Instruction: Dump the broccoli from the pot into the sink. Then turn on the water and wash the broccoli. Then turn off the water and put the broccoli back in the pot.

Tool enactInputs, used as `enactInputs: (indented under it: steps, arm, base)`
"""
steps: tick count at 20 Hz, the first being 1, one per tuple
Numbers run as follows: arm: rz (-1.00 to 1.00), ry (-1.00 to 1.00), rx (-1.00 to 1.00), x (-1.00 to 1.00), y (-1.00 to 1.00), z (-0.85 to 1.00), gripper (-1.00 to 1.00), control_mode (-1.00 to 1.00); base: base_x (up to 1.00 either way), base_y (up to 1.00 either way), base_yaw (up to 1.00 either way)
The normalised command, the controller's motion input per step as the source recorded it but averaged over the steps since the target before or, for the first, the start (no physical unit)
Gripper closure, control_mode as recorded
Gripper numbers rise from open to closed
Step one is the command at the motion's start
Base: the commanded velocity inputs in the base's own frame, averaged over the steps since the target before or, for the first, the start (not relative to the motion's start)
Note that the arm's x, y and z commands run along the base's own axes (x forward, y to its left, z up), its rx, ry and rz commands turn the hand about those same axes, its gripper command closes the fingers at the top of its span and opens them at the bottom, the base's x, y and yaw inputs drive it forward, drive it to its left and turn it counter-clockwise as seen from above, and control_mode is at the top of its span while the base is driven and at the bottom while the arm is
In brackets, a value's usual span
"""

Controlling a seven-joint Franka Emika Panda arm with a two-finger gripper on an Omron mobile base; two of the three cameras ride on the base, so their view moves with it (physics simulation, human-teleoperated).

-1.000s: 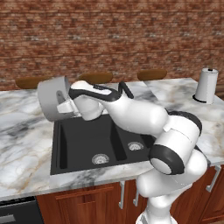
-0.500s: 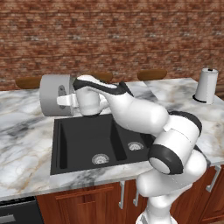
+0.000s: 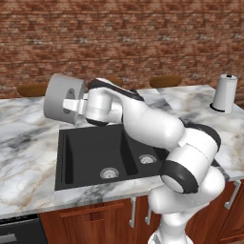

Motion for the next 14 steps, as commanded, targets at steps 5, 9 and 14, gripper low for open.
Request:
enactInputs:
  steps: [5,9,14]
  arm:
    - [-0.09,0.07,0.16,0.00,-0.17,0.23,1.00,-1.00]
    - [-0.08,0.15,0.12,0.04,-0.26,0.43,1.00,-1.00]
    - [-0.08,0.22,0.10,0.23,-0.30,0.61,1.00,-1.00]
  base:
    - [0.00,0.00,0.00]
    - [0.00,0.00,0.00]
    - [0.00,0.00,0.00]
